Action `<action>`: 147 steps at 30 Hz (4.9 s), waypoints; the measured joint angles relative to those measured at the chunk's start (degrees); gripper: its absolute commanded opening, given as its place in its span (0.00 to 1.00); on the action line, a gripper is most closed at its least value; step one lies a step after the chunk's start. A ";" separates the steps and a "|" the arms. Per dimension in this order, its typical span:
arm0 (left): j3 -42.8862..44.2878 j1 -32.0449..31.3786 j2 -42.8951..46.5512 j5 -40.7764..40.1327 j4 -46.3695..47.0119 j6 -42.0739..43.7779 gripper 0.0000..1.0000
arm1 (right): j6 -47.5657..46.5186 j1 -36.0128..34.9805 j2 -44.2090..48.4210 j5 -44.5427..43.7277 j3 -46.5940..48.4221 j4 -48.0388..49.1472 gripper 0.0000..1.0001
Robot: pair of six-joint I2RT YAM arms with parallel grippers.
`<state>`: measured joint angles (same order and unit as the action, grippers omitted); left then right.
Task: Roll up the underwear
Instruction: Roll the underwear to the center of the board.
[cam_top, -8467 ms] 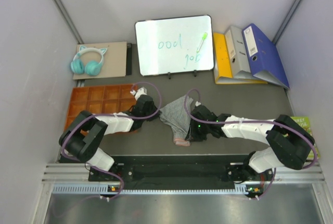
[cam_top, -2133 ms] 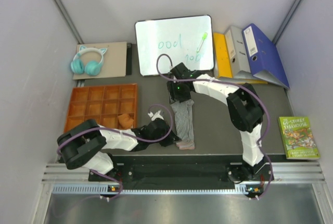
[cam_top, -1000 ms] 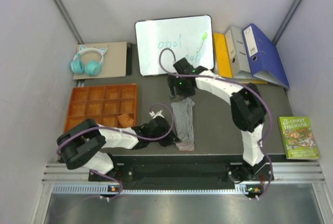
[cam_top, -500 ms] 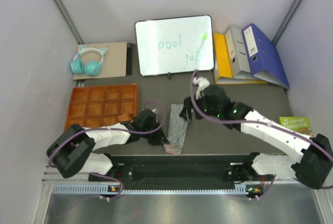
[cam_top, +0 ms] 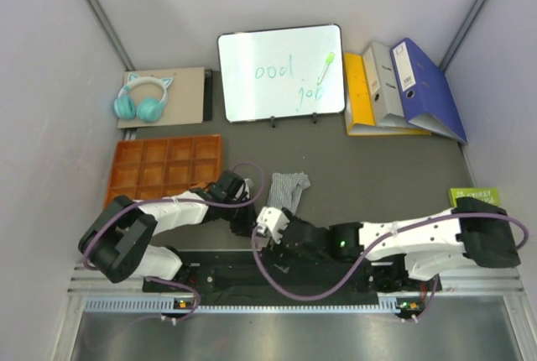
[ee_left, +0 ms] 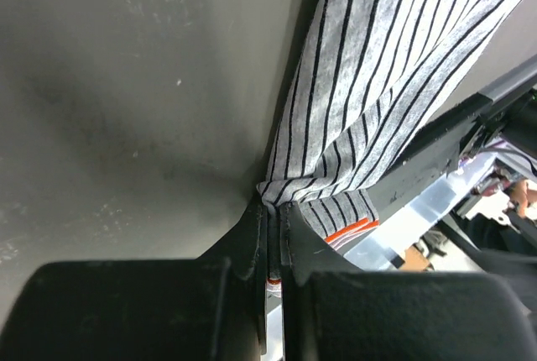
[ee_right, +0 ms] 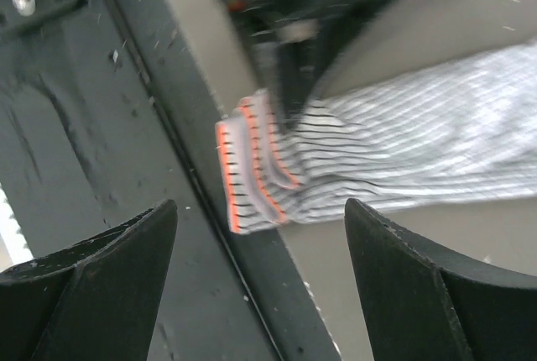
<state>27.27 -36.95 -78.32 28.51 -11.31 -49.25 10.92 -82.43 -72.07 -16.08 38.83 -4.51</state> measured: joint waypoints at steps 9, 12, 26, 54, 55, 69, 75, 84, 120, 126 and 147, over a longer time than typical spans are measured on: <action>0.83 0.61 -2.34 3.21 -0.44 1.42 0.00 | -6.88 -8.52 -14.82 -8.79 5.25 2.91 0.80; 1.09 0.76 -2.71 3.67 -0.79 1.66 0.00 | -8.11 -9.09 -16.83 -10.29 6.19 3.30 0.79; 1.68 1.88 -2.86 4.66 -3.89 4.04 0.00 | -9.49 -9.86 -21.99 -13.77 7.54 3.67 0.69; 1.62 5.57 15.08 -3.96 -10.23 5.20 0.69 | -10.21 -2.21 -20.02 -2.95 8.46 2.80 0.00; 1.60 6.36 16.90 -4.55 -10.67 5.18 0.70 | -10.01 -1.20 -19.23 -1.31 8.46 2.82 0.00; -3.28 9.46 38.91 -15.02 -8.98 1.86 0.66 | -4.31 16.61 -16.96 28.61 8.39 2.25 0.00; -10.62 8.66 40.13 -14.56 -1.62 -0.44 0.66 | -2.16 22.99 -20.17 38.36 8.41 3.28 0.00; -13.90 8.04 38.14 -11.65 10.73 -0.22 0.66 | -0.68 28.68 -25.20 47.21 8.55 4.74 0.00; -20.02 -0.87 14.69 -13.84 33.70 0.72 0.22 | 5.16 34.86 -34.38 59.76 13.84 3.28 0.41; -16.04 -3.10 9.27 -16.85 33.29 0.66 0.19 | 6.23 34.51 -29.29 56.22 12.92 -0.17 0.81; -7.85 -11.17 1.18 -25.64 30.71 -5.66 0.17 | 29.38 35.10 -4.90 33.07 -11.28 10.69 0.77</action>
<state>19.42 -48.12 -77.14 2.87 19.40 -54.92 40.29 -47.33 -76.97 16.99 27.55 6.17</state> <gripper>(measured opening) 0.241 0.816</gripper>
